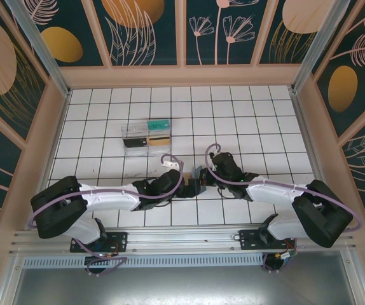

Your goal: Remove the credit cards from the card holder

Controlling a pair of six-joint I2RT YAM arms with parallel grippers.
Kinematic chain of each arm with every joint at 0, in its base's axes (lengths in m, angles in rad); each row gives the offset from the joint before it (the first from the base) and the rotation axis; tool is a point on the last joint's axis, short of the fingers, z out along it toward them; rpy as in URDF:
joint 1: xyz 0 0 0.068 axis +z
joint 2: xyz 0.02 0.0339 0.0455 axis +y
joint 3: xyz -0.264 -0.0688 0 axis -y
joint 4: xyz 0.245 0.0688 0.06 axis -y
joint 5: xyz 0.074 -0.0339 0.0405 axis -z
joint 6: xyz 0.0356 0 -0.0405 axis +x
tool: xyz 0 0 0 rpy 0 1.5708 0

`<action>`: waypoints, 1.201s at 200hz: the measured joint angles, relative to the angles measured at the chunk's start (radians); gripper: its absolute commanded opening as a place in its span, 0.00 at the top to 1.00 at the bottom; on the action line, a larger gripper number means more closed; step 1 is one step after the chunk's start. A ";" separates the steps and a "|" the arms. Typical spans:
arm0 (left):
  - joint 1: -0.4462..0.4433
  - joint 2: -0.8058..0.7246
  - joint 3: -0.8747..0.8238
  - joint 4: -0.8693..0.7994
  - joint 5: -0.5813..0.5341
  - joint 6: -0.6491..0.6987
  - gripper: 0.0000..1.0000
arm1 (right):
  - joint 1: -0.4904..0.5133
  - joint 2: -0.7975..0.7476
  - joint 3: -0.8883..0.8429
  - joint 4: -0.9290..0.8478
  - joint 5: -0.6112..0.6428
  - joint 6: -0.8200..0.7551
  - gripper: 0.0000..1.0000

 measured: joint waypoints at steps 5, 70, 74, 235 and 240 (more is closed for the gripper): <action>0.000 -0.005 0.000 -0.008 -0.005 0.001 0.01 | -0.004 -0.005 0.000 -0.002 0.002 -0.001 0.90; 0.000 -0.064 -0.023 -0.047 -0.071 0.007 0.08 | -0.021 -0.083 0.002 -0.051 0.032 -0.027 0.80; 0.000 -0.064 -0.026 -0.047 -0.071 0.006 0.09 | -0.021 -0.084 0.003 -0.051 0.032 -0.030 0.81; 0.000 0.065 -0.006 0.028 -0.015 0.007 0.20 | -0.021 -0.042 0.009 -0.043 0.027 -0.033 1.00; 0.000 0.068 -0.005 0.028 -0.013 0.007 0.20 | -0.021 -0.042 0.009 -0.043 0.027 -0.033 1.00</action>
